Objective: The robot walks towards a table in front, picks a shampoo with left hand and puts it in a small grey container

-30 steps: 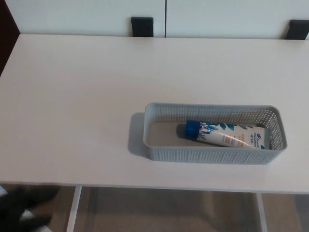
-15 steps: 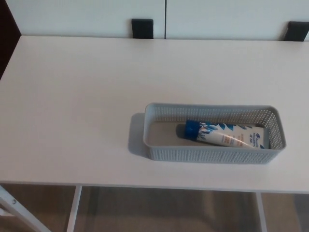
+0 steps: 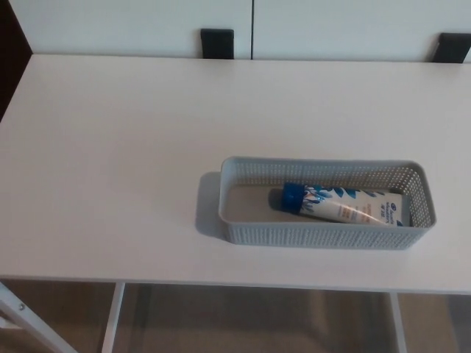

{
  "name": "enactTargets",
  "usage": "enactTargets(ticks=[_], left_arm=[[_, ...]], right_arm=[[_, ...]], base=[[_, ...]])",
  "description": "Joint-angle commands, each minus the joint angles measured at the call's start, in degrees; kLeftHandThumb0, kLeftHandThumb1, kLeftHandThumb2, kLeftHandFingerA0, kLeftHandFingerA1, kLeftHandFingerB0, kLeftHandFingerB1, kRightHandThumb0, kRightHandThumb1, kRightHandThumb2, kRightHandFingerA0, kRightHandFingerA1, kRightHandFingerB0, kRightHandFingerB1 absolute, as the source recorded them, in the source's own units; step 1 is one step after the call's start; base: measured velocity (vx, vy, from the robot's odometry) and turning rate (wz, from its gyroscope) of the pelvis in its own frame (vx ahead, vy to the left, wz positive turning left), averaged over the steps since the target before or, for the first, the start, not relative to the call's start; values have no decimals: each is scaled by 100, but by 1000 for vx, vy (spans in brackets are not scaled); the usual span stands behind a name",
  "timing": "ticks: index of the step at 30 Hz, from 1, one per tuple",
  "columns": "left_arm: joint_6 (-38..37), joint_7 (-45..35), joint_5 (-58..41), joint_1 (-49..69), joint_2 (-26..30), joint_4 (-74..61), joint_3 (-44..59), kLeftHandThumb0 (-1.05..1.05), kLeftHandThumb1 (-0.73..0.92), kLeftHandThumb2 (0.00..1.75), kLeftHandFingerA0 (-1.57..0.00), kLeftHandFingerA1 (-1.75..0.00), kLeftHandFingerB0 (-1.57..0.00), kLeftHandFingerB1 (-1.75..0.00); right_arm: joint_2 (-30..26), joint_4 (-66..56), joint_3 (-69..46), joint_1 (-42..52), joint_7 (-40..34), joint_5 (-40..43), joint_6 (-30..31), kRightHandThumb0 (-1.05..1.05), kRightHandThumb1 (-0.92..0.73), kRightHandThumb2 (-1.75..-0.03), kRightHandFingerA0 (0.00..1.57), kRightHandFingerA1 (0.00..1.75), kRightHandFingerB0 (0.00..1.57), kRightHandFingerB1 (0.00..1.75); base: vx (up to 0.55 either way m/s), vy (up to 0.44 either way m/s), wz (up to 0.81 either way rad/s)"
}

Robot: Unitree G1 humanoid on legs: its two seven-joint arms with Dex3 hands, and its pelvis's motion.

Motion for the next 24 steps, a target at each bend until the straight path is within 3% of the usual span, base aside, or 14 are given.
enactTargets(ticks=[1,2,3,4,6,9,10,15,16,22,24], left_arm=[[244,2668,847,-2106,206,2922,-511,-53,75,62,-26,-45,-32,-39],[35,2921,1206,-2100,193,3056,-866,-58,77,63,-37,-42,-42,-38],[-130,3087,1478,-2177,196,3197,-1191,-65,66,101,-35,-56,-38,-54],[-193,3107,1536,-2228,207,3260,-1303,-60,80,64,-42,-46,-43,-41],[-238,3230,1808,-2305,270,3329,-1693,-62,81,64,-51,-53,-49,-43],[-433,3244,1805,-2252,341,3484,-1894,-62,81,65,-46,-42,-46,-38],[-485,3257,1800,-2257,355,3539,-1954,-65,67,103,-37,-55,-34,-51],[-636,3439,1675,-2345,348,3781,-2160,-67,67,102,-38,-55,-33,-50],[-646,3418,1641,-2342,347,3823,-2176,-62,78,64,-39,-46,-42,-37],[-798,3460,1520,-2480,373,4123,-2364,-60,77,63,-40,-45,-44,-37],[-732,3410,1399,-2522,321,4174,-2326,-59,75,63,-34,-47,-41,-37]], right_arm=[[28,80,-119,155,-239,96,-27,-38,-69,-61,63,48,50,39],[14,61,-119,176,-219,100,-70,-38,-70,-61,64,49,50,39],[7,45,-157,143,-208,137,-81,-39,-69,-62,64,50,51,39],[-14,38,-177,119,-203,154,-70,-38,-69,-61,65,51,51,39],[-90,9,-285,56,-126,255,-67,-37,-69,-60,62,48,50,39],[-118,-2,-282,17,-100,230,-31,-37,-70,-60,62,46,48,38],[-128,-4,-269,-15,-101,205,-22,-38,-70,-61,62,44,50,38],[-150,-7,-265,-59,-152,145,-3,-38,-69,-62,64,45,52,39],[-148,-5,-253,-47,-163,128,-7,-39,-70,-62,64,45,52,39],[-133,10,-282,-106,-156,122,9,-38,-70,-61,64,46,51,39],[-174,19,-276,-134,-151,97,34,-36,-70,-61,63,45,48,38]], base=[[0,0,0],[0,0,0],[0,0,0],[0,0,0],[0,0,0],[0,0,0],[0,0,0],[0,0,0],[0,0,0],[0,0,0],[0,0,0]])
